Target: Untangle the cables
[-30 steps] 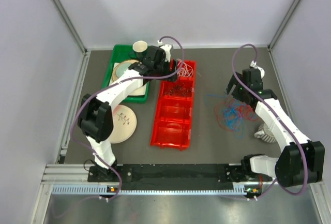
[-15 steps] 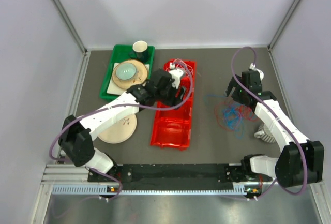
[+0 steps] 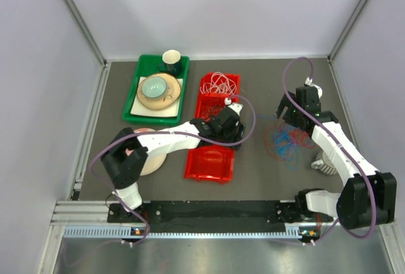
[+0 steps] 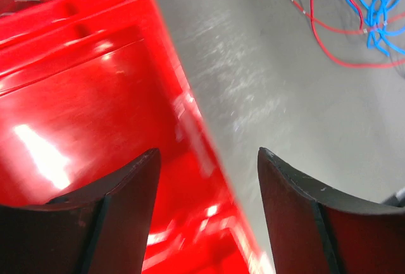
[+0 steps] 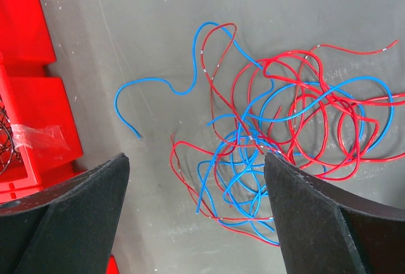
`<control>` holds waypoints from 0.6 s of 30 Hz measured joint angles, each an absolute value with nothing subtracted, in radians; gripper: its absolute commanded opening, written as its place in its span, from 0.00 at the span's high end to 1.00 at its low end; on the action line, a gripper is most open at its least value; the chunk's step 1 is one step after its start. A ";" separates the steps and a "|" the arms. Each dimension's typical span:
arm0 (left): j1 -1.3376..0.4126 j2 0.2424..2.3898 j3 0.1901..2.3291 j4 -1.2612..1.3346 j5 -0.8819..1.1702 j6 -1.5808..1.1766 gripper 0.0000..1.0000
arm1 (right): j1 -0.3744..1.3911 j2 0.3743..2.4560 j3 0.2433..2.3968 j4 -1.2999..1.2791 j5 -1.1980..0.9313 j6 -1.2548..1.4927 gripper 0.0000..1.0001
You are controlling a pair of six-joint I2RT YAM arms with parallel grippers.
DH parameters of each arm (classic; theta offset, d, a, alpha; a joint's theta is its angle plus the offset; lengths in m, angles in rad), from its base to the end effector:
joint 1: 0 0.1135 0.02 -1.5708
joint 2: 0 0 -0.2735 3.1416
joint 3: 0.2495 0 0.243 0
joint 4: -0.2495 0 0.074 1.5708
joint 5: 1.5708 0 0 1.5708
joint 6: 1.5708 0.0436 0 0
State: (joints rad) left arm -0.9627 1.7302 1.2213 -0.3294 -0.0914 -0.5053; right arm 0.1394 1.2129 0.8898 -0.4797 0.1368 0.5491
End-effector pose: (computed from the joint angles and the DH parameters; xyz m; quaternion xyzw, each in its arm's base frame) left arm 0.2185 -0.3070 0.2339 0.1955 0.9121 -0.2080 0.2942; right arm 0.2464 0.0286 0.2675 0.2132 0.9005 0.0665 0.3732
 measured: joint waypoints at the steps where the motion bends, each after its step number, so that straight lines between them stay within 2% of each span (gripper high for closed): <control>1: -0.967 1.758 1.230 -0.319 -0.095 -0.523 0.32 | 0.139 1.213 0.890 -0.480 0.137 0.549 0.14; 14: -0.928 2.023 1.488 -0.226 -0.080 -0.466 0.32 | 0.072 1.180 0.852 -0.479 0.125 0.536 0.18; 17: -0.906 2.049 1.574 -0.250 -0.056 -0.411 0.32 | 0.072 1.199 0.852 -0.479 0.141 0.524 0.24; 18: -0.901 2.055 1.603 -0.254 -0.049 -0.392 0.32 | 0.072 1.214 0.852 -0.479 0.148 0.523 0.33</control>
